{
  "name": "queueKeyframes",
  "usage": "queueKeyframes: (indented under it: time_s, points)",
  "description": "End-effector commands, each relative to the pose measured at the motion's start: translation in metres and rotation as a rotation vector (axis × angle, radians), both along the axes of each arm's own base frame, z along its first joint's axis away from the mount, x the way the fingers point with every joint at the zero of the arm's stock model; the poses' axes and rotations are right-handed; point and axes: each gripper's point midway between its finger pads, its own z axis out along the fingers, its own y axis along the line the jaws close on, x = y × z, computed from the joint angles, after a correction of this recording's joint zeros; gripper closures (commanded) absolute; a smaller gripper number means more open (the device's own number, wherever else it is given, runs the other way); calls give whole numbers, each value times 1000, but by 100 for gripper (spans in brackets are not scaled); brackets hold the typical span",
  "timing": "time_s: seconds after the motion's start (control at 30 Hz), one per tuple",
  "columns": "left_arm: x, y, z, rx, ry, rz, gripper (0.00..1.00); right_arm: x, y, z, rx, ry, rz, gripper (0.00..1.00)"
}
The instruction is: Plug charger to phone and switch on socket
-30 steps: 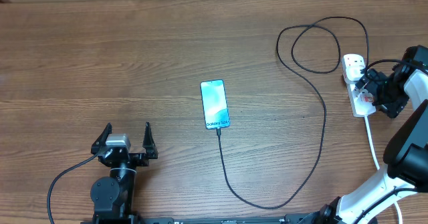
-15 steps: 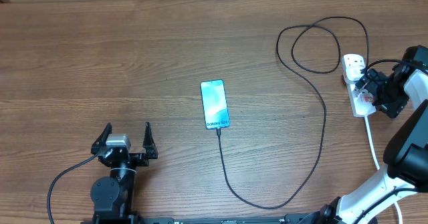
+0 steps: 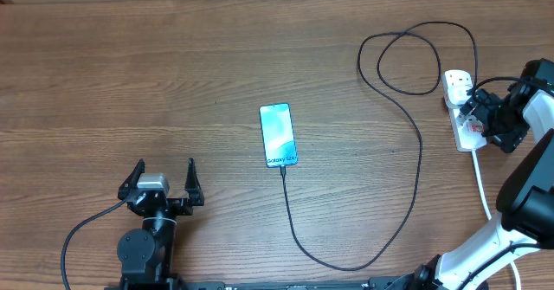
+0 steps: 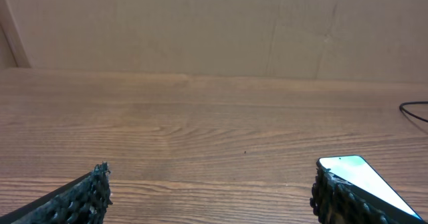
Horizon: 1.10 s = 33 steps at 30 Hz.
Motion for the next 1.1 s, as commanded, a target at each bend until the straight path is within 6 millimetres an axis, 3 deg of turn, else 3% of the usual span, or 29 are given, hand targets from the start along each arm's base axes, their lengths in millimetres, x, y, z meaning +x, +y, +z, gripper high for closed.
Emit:
queueKeyframes:
  time_s: [0.0, 0.8, 0.93, 1.07]
  points:
    - [0, -1, 0, 25, -6, -2, 1, -23, 4, -27, -21, 118, 24, 0]
    - [0, -1, 0, 25, -6, -2, 0, -23, 2, -25, -22, 114, 19, 0]
    - [0, -1, 0, 25, -6, -2, 0, -18, 0, -5, -49, 67, 17, 0]
    - [0, -1, 0, 25, -6, -2, 1, -10, -5, 40, -106, -35, 13, 0]
